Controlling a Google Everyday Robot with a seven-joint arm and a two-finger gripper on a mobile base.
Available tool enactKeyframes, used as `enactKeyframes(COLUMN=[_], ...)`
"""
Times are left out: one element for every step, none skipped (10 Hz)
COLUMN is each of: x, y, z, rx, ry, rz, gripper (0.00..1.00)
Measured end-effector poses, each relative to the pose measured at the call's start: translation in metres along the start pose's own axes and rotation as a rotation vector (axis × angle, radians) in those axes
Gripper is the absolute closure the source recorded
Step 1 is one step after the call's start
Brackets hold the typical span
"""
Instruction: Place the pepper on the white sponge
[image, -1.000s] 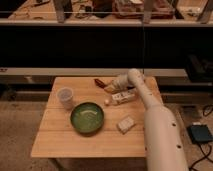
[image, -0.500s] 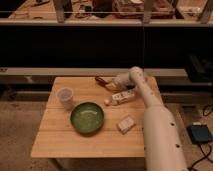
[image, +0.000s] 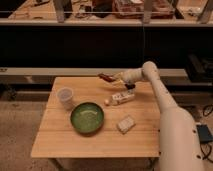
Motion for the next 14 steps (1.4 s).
enactKeyframes(x=[0.005,0.016,0.023,0.029,0.034,0.036,0.036,0.035,0.031,0.027,0.026,0.029,0.036,0.042], y=[0.009,0.022,0.032,0.046,0.062,0.075,0.09,0.103,0.115,0.129,0.139,0.149,0.158,0.163], z=[-0.023,-0.059,-0.081,-0.107,-0.131,-0.149,-0.161,-0.168,-0.169,-0.166,-0.162,-0.158,-0.153,-0.151], rx=[-0.011,-0.024,-0.035,-0.058,-0.085,-0.108,-0.136,-0.163,-0.19,-0.227,-0.256,-0.292,-0.328,-0.352], ry=[0.002,0.011,0.018,0.024,0.026,0.024,0.017,0.002,-0.021,-0.049,-0.063,-0.069,-0.066,-0.057], rz=[-0.041,-0.093,-0.122,-0.159,-0.202,-0.245,-0.294,-0.342,-0.397,-0.454,-0.484,-0.52,-0.558,-0.58], gripper=[0.85,0.85,0.85,0.85,0.85,0.85,0.85,0.85,0.85,0.85,0.85,0.85,0.85,0.85])
